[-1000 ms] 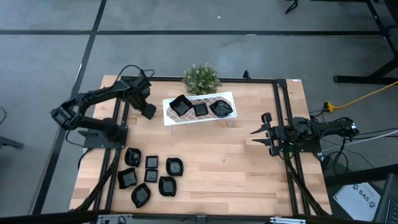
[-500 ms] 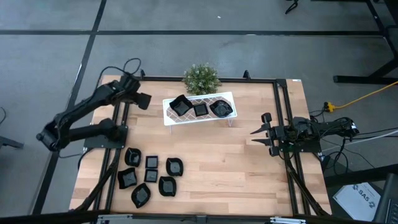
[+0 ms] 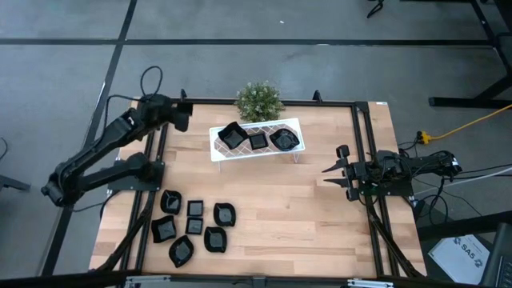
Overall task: Pick & Place Mini shaped plates
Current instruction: Stack the square plate on top of the square plate on the shelf
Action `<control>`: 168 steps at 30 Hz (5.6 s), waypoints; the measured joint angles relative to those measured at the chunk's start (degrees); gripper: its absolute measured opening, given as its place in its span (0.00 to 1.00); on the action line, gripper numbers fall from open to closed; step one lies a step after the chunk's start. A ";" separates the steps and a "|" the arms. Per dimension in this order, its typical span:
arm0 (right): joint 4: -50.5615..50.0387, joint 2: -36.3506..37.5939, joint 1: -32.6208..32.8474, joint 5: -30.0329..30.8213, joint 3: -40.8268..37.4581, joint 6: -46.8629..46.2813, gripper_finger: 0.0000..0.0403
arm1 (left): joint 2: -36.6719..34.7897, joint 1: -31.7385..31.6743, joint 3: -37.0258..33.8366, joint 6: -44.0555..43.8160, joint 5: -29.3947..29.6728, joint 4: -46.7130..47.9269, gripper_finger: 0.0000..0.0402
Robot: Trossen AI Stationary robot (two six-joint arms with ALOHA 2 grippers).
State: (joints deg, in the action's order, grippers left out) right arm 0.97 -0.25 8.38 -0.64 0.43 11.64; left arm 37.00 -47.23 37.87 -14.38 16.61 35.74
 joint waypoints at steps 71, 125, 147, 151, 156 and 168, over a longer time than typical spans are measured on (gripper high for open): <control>-0.02 0.00 -0.01 0.00 0.00 0.00 0.32 | 48.81 39.39 37.85 11.75 -11.64 -10.22 0.00; 0.00 0.00 -0.02 0.00 0.00 0.00 0.32 | 50.27 32.15 40.74 16.56 -11.81 0.70 0.20; 0.00 0.00 -0.01 0.00 0.00 0.00 0.32 | 55.75 34.32 40.72 25.28 -2.33 -2.57 0.39; -0.01 0.00 -0.01 0.00 0.00 0.00 0.32 | 55.75 33.26 40.72 24.03 -4.26 -2.55 0.41; 0.00 0.00 0.00 0.00 0.00 0.00 0.32 | 55.75 31.67 40.72 22.38 -9.01 -2.11 0.40; -0.01 0.00 0.00 0.00 0.00 0.00 0.32 | 55.76 30.87 40.72 21.06 -12.23 -1.20 0.19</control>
State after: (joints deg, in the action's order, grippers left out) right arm 0.97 -0.25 8.38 -0.64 0.43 11.64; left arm 92.76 -16.36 78.59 6.68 4.38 34.54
